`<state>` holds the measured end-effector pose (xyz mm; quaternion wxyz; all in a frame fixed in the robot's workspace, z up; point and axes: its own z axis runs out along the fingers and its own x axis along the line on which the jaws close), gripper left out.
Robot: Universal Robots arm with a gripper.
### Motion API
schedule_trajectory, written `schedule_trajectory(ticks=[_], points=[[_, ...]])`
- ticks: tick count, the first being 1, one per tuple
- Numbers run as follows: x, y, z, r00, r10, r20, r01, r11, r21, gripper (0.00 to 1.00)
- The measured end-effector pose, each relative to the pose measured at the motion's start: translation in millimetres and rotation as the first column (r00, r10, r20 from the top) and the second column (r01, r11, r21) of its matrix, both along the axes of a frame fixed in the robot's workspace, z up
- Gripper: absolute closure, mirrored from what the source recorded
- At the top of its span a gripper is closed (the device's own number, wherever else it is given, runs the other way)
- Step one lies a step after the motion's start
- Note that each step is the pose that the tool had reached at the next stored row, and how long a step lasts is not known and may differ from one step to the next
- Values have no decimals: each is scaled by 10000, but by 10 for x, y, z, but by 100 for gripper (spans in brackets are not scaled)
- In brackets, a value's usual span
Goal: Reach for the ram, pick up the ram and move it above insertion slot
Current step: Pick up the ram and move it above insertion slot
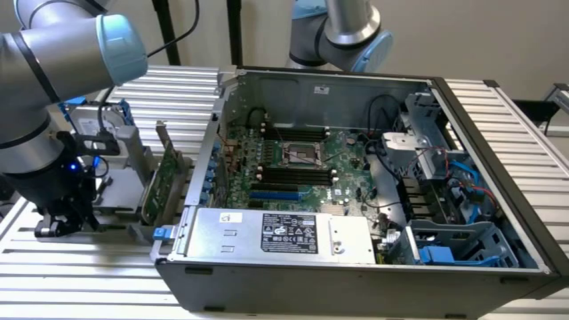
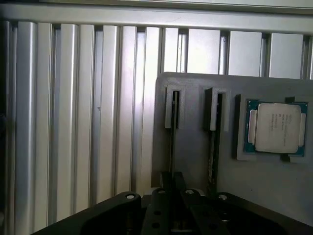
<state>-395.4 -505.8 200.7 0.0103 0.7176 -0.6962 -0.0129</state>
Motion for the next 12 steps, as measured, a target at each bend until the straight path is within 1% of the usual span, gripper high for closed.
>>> schedule_trajectory(ticks=[3, 6, 12], points=[[0, 0, 57, 10000, -1, 0, 1, 10000, 0, 87], [0, 0, 148, 10000, 0, 0, 0, 10000, 0, 87], [1, 0, 419, 10000, 2, 1, -2, 10000, 1, 87]])
